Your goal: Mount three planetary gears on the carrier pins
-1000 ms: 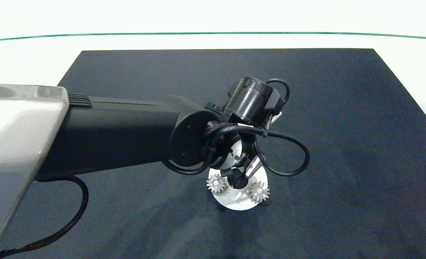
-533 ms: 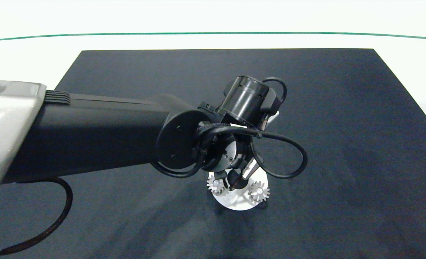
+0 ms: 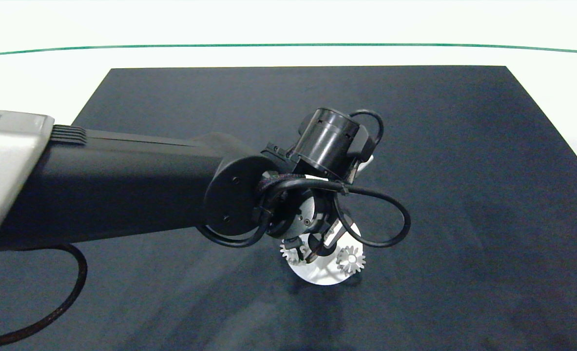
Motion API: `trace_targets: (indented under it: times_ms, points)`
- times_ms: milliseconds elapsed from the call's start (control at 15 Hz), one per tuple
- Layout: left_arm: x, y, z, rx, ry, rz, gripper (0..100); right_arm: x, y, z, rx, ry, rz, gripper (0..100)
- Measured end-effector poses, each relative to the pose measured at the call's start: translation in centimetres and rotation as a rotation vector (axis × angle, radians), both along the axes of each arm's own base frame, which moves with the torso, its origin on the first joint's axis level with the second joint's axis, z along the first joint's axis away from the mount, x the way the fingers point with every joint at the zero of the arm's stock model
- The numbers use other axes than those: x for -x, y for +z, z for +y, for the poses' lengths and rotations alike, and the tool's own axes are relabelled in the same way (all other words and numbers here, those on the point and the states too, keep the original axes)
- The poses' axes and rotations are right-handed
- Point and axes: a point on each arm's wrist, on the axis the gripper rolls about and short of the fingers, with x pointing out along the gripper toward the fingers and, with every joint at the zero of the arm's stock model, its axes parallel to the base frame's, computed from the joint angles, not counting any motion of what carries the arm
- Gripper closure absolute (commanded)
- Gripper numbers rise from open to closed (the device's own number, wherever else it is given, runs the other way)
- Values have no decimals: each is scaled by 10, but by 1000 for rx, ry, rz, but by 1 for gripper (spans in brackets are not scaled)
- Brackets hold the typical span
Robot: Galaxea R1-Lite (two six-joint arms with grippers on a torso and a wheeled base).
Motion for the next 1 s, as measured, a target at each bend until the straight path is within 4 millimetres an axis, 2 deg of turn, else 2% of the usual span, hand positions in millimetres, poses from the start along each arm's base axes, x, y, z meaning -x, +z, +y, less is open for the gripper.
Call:
trace_targets:
  times_ms: [267,1000]
  points:
    - [1,2,-2,6,-5,-5,87,0,0,0,0,1,1,0]
    - [-6,-8,-10,1,-6,-6,87,1,0,0,-1,1,0,0]
